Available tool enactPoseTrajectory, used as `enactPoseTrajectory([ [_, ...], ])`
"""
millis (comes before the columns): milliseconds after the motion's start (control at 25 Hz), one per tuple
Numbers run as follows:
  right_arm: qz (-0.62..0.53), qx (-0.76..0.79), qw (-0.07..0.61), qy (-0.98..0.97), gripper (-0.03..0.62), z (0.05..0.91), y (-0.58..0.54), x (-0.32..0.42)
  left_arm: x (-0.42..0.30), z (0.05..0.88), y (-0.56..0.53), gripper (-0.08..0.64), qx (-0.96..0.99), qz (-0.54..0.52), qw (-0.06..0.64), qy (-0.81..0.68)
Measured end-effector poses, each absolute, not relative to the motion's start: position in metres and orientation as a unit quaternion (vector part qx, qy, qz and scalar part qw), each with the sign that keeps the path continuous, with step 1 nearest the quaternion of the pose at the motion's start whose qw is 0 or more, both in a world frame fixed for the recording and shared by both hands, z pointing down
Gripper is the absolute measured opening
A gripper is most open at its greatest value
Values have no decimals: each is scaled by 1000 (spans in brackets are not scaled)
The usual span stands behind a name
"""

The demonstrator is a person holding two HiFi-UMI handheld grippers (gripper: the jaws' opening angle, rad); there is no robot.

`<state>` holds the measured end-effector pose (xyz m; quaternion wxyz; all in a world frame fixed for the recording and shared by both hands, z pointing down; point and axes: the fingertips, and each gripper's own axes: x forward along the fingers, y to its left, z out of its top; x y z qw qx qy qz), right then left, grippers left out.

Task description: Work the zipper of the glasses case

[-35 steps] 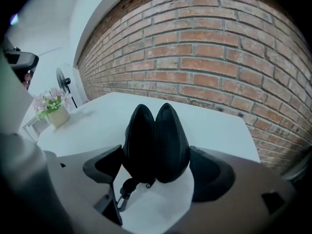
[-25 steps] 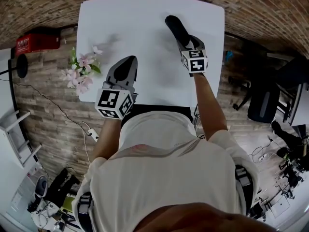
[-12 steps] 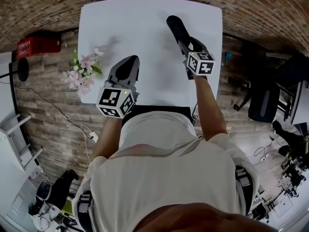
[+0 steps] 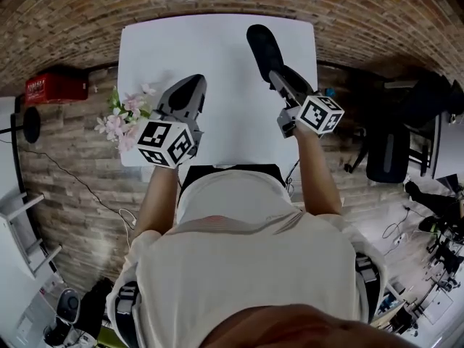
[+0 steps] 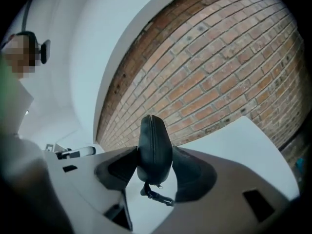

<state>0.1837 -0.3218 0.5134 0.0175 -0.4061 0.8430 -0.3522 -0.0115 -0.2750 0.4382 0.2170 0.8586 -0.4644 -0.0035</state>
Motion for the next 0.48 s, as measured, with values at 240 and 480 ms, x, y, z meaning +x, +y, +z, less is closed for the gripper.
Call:
enactPoseTrajectory([
  [240,-350,-358,84,861,277,443,-295,183,7,394,-274,20,892,-53,241,-378],
  [480,-339,-285,128,887,277,382,-264,179,28,352,-263,78,917,-91,281,-267],
])
